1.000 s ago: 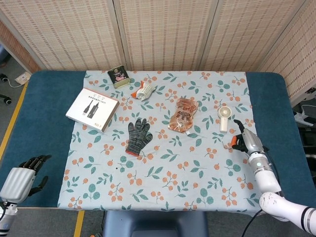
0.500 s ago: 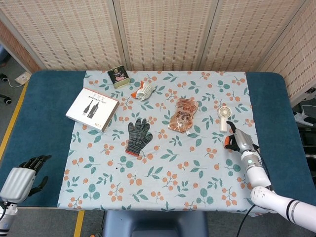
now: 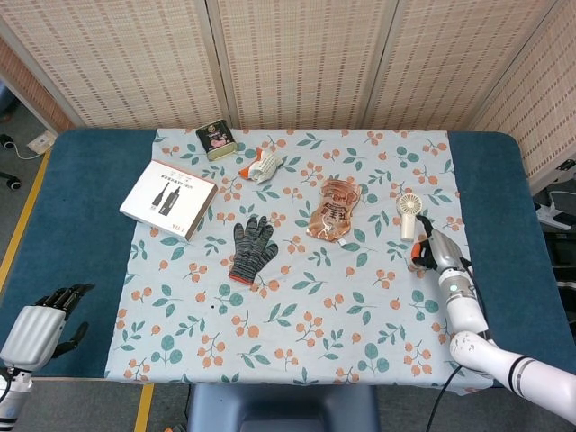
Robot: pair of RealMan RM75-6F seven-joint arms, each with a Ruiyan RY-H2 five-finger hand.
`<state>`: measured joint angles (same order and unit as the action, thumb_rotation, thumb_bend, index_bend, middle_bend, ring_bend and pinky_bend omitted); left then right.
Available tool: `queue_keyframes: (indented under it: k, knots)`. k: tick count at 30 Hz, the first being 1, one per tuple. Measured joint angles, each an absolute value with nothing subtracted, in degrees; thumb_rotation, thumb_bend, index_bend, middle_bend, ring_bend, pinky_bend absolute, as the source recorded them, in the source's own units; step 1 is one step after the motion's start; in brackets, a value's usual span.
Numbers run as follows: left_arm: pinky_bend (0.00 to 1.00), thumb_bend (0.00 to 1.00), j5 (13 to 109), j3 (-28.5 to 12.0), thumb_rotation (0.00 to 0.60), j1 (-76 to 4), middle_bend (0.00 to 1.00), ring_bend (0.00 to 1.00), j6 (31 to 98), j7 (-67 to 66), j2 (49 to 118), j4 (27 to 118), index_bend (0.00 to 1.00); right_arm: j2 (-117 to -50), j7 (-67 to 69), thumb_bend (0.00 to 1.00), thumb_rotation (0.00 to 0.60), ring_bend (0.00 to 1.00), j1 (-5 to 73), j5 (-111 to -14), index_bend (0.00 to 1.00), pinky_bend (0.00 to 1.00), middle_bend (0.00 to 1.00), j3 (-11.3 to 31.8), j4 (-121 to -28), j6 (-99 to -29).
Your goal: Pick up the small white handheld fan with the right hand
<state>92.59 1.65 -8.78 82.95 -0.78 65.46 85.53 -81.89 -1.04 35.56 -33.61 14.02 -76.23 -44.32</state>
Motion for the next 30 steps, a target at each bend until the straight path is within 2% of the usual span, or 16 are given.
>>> queue_keyframes:
  k: [7,30]
  knots:
    - [0.45,0.40,92.50,1.80,0.600,-8.89,0.22,0.26,82.40,-1.42,65.42,85.79,0.18,-84.39,1.25,0.66,0.600,0.73,35.73,-34.57,0.00,0.95,0.74,15.10,-72.07,-42.56]
    - [0.45,0.40,92.33,1.95,0.600,-8.87,0.22,0.26,82.06,-1.89,65.22,86.26,0.18,-87.83,4.13,0.66,0.600,0.73,35.67,-36.77,0.00,0.95,0.74,16.38,-66.58,-39.02]
